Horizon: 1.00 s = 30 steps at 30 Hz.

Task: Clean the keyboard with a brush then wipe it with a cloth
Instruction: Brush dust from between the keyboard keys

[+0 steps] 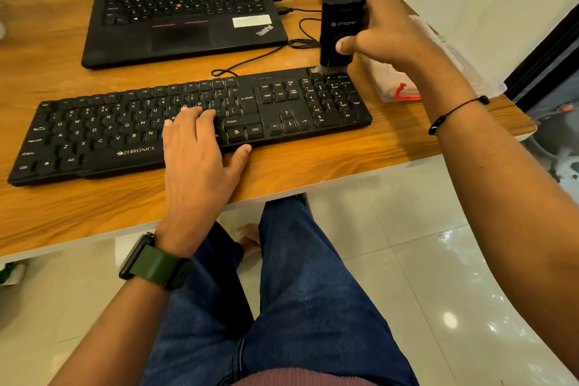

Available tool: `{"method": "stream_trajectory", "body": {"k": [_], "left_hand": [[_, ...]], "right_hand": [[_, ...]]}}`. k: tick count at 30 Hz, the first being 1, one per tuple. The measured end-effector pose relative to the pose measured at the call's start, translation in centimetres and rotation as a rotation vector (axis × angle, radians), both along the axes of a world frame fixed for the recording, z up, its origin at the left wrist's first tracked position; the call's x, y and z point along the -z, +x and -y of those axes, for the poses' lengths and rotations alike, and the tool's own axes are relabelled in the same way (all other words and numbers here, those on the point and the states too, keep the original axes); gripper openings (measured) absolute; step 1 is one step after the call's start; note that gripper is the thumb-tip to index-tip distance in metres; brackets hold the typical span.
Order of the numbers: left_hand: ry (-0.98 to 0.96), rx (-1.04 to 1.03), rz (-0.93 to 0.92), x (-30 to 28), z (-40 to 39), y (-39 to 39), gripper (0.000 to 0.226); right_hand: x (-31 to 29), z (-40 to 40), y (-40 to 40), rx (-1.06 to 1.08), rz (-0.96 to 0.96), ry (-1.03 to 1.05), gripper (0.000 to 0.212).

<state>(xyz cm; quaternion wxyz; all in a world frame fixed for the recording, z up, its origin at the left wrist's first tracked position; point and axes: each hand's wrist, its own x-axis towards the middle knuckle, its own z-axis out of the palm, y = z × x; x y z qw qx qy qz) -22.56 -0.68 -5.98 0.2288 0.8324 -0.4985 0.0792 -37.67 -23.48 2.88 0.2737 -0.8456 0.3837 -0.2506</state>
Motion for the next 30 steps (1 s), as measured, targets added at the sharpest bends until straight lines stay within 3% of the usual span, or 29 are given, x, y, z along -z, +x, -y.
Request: {"method": "stream_trajectory", "body": {"k": [5,15,19,30], "left_hand": [[-0.009,0.002,0.0,-0.1,0.0,-0.1,0.066],[-0.01,0.002,0.005,-0.1,0.0,0.0,0.066],[-0.014,0.003,0.001,-0.1,0.0,-0.1,0.066],[-0.024,0.004,-0.004,0.0,0.0,-0.1,0.065]], "right_hand": [[-0.6,-0.3,-0.9,0.018,-0.02,-0.06,0.064],[-0.8,-1.1,-2.4,-0.09,0.056,0.204,0.059],[-0.5,-1.1,-1.9,-0.033,0.17,0.164,0.06],[-0.7,-1.3,-3.1,-0.12,0.066,0.276,0.055]]}}
